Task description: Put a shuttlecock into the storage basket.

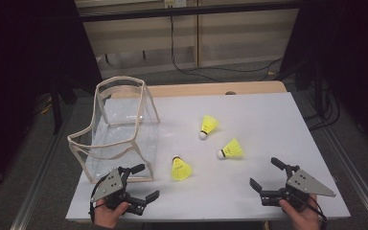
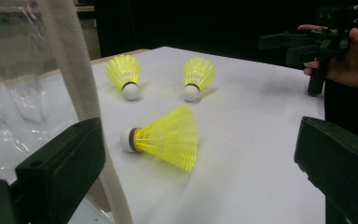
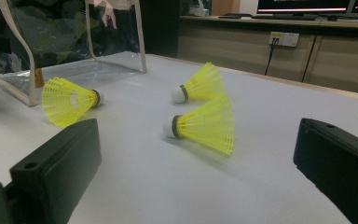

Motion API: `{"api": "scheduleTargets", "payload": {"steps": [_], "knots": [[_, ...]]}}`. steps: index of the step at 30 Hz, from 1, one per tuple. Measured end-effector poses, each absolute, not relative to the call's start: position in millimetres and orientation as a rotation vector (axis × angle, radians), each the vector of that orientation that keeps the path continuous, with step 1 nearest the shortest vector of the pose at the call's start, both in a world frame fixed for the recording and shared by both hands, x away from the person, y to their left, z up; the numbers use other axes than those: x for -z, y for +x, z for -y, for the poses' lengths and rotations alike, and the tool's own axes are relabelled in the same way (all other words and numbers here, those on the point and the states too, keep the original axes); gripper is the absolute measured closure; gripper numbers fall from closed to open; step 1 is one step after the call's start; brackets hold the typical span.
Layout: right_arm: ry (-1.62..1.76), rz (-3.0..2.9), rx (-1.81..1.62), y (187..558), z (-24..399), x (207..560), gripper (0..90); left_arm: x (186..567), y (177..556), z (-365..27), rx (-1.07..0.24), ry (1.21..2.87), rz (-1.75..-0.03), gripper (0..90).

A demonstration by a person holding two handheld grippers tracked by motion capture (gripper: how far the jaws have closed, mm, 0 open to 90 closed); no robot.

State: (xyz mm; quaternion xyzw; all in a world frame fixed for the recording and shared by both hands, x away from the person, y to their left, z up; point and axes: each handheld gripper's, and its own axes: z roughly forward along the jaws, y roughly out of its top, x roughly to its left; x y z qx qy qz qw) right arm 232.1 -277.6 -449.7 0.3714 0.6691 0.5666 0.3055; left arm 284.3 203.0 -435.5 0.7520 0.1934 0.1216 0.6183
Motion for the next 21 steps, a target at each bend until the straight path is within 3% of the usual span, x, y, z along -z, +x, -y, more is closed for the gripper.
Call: {"api": "scheduleTargets", "payload": {"steps": [21], "knots": [[0.982,-1.768,-1.501,232.4,275.6,449.1,0.7,435.4,285.2,-186.3,-0.23,1.753,-0.401,2.1]]}}
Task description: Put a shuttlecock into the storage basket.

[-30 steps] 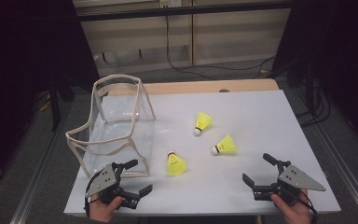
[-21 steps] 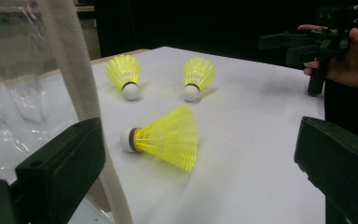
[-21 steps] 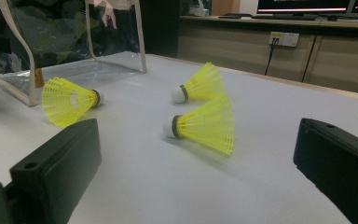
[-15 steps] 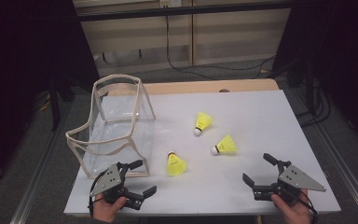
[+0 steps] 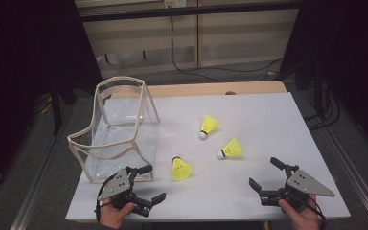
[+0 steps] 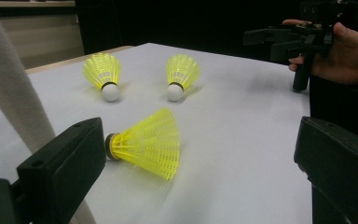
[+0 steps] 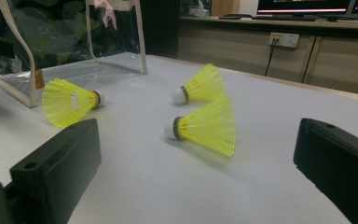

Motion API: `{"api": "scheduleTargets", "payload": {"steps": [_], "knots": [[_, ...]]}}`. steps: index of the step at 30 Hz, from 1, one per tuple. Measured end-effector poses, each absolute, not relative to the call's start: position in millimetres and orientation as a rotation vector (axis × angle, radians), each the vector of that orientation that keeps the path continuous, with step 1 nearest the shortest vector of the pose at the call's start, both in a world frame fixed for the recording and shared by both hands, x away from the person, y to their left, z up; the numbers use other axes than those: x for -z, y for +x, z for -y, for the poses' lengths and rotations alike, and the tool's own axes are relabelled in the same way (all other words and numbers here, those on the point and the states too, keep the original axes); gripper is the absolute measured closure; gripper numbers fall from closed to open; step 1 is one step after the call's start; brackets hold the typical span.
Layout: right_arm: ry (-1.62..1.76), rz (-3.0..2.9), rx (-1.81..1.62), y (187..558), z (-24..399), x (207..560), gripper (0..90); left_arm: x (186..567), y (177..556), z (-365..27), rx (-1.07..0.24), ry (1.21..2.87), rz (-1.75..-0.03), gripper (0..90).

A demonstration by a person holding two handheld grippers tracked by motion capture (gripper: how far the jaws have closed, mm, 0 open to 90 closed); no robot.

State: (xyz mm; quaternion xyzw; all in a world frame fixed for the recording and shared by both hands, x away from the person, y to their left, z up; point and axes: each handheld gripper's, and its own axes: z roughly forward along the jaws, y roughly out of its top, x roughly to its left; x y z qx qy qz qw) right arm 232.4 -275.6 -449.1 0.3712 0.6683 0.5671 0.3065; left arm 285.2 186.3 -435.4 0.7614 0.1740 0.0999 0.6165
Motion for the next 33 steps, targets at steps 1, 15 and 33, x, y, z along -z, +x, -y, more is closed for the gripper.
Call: {"api": "scheduleTargets", "payload": {"steps": [1,15,33], "knots": [[0.983,-1.769,-1.5,232.4,275.6,449.1,0.7,435.6,285.3,-185.4,-0.229,1.752,-0.402,2.1],[0.976,-1.77,-1.501,232.7,274.9,448.6,0.7,435.1,286.8,-175.8,-0.228,1.761,-0.397,2.1],[0.973,-1.771,-1.502,233.0,273.7,448.7,0.7,434.3,289.0,-163.6,-0.212,1.774,-0.39,1.7]]}}
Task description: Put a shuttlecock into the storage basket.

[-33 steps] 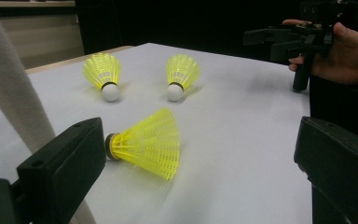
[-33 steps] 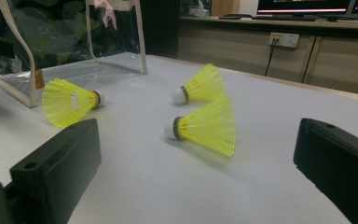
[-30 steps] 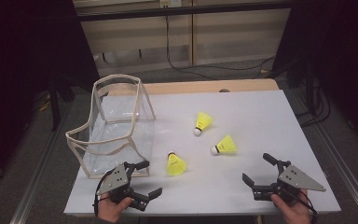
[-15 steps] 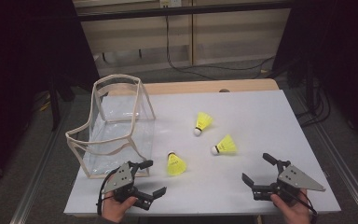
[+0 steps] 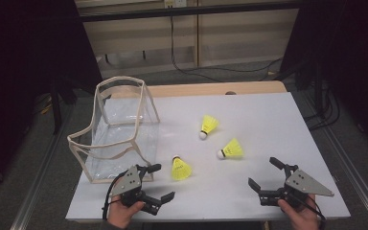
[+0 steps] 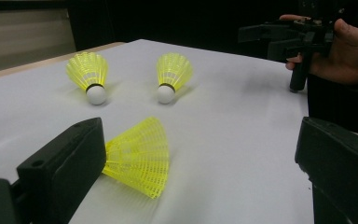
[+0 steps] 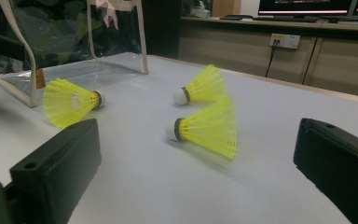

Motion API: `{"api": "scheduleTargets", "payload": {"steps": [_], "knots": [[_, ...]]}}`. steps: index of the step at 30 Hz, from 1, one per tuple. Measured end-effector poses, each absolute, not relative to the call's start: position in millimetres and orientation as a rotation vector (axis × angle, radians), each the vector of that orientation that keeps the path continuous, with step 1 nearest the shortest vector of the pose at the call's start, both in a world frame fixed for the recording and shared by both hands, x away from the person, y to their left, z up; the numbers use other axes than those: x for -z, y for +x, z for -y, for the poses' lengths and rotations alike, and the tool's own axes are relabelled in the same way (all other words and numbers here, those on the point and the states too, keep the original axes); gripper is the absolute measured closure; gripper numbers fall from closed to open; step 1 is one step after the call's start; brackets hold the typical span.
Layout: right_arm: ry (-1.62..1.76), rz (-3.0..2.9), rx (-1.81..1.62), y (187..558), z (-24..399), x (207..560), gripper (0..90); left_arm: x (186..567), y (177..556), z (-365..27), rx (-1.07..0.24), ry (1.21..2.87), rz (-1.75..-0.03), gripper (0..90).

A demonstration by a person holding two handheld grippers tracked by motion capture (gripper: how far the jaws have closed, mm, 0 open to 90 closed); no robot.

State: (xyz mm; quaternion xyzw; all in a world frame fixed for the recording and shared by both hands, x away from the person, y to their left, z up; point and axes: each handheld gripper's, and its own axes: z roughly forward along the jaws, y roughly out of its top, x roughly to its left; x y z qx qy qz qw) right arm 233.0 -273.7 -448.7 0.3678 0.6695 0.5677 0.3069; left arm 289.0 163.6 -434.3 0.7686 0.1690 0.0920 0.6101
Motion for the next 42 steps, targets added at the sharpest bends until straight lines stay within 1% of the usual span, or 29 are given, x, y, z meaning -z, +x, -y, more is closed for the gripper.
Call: {"api": "scheduleTargets", "payload": {"steps": [16,31,42], "knots": [[0.974,-1.773,-1.501,233.2,274.0,448.3,0.7,433.9,288.3,-152.8,-0.205,1.785,-0.4,1.7],[0.971,-1.775,-1.503,233.6,273.3,448.5,0.7,435.0,291.3,-142.1,-0.226,1.827,-0.408,1.8],[0.971,-1.772,-1.504,233.3,273.2,448.1,0.7,435.2,293.3,-131.1,-0.229,1.85,-0.453,2.0]]}}
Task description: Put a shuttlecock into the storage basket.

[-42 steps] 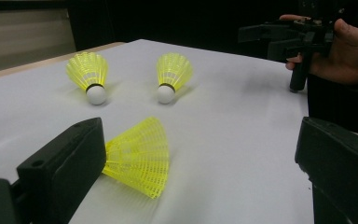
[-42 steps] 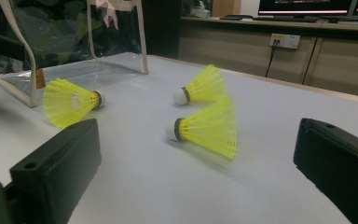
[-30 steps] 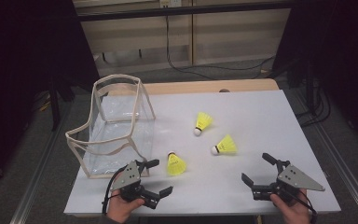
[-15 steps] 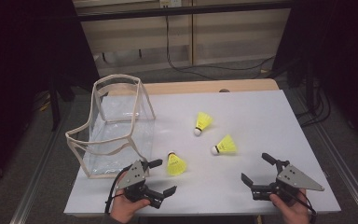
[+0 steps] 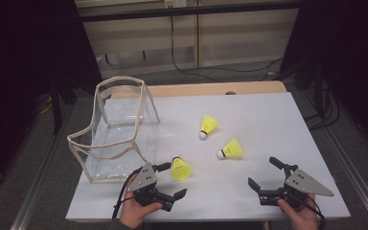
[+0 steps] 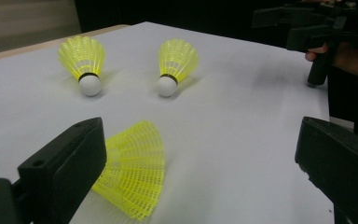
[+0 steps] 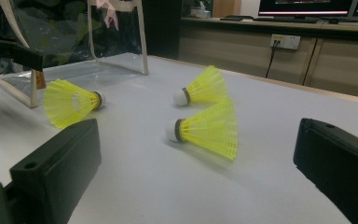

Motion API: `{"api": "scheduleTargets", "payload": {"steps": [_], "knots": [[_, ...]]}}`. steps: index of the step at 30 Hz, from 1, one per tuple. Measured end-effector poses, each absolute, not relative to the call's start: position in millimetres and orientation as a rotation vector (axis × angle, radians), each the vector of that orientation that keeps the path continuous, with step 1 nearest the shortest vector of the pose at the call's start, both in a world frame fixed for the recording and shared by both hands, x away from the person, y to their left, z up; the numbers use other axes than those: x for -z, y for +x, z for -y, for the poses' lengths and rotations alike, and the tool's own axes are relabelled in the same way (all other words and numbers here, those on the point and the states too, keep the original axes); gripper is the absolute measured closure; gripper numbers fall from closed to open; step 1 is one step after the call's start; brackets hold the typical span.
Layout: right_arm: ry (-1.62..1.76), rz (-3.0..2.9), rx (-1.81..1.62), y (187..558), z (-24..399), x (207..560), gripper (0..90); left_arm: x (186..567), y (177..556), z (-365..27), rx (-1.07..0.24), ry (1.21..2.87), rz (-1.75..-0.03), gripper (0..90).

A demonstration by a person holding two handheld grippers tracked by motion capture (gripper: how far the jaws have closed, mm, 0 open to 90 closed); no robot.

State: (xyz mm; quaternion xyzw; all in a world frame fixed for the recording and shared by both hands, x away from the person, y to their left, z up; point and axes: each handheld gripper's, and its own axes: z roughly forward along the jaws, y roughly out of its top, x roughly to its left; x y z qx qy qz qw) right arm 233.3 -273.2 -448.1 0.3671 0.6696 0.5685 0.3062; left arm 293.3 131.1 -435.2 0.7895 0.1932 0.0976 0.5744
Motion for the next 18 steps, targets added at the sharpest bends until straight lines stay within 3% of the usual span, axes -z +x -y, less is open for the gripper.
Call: {"api": "scheduleTargets", "payload": {"steps": [18], "knots": [[0.967,-1.768,-1.503,233.2,273.4,447.2,0.7,437.1,300.3,-108.8,-0.341,1.956,-0.607,3.2]]}}
